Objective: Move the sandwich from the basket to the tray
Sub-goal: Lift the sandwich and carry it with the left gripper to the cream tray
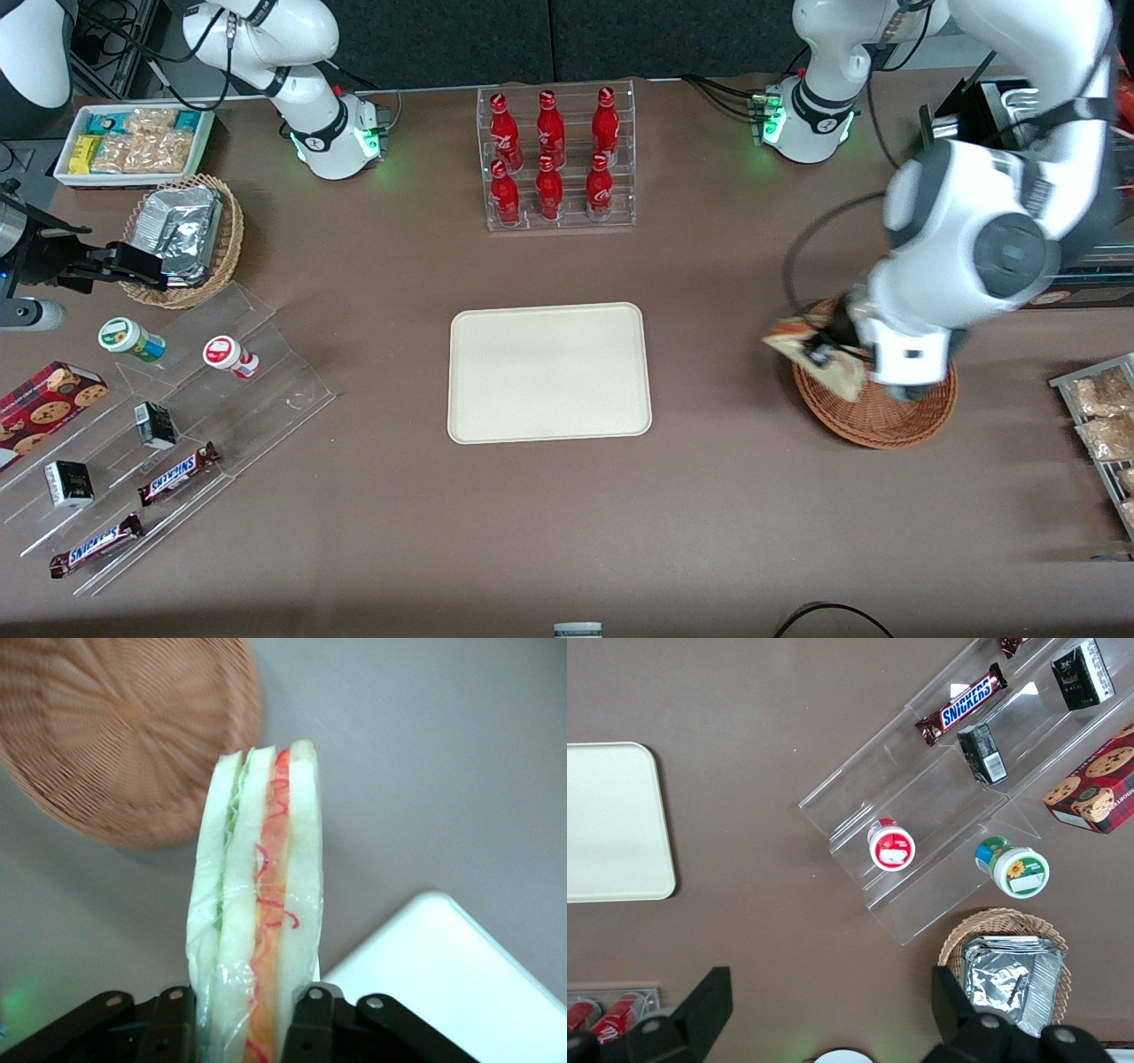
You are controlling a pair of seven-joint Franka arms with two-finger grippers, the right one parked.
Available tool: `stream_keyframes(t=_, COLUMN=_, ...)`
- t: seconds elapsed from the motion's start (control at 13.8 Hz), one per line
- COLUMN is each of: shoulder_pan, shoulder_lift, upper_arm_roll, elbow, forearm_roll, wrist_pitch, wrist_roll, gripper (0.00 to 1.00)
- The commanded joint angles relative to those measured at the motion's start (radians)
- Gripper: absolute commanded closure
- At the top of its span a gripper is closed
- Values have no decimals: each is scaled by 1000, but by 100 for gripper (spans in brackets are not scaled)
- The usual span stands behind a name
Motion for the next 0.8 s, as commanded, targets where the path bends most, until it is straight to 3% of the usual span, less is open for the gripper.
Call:
stream_keyframes(t=0.0, shoulder_pan=-146, shoulder_lift=57, upper_arm_roll=-1, elbow=60, forearm_roll=3, wrist_pitch=-17, wrist_roll=-35, gripper=87)
stream_keyframes(t=0.14, shoulder_pan=-246, shoulder_lift=122, upper_arm_roll=-1, elbow=88, forearm_roll=26, wrist_pitch=-12, wrist_roll=-25, gripper=87)
stream_keyframes(t=0.43, shoulder_pan=-404, shoulder_lift=330, upper_arm_roll=0, elbow=303, forearm_roll=79, wrist_pitch=14, wrist_roll=-1, gripper=87)
stream_keyframes(t=0.72, shoulder_pan=-469, shoulder_lift=491, upper_arm_roll=-1, elbow=434, forearm_roll=188, wrist_pitch=170, wrist_roll=85, gripper=86)
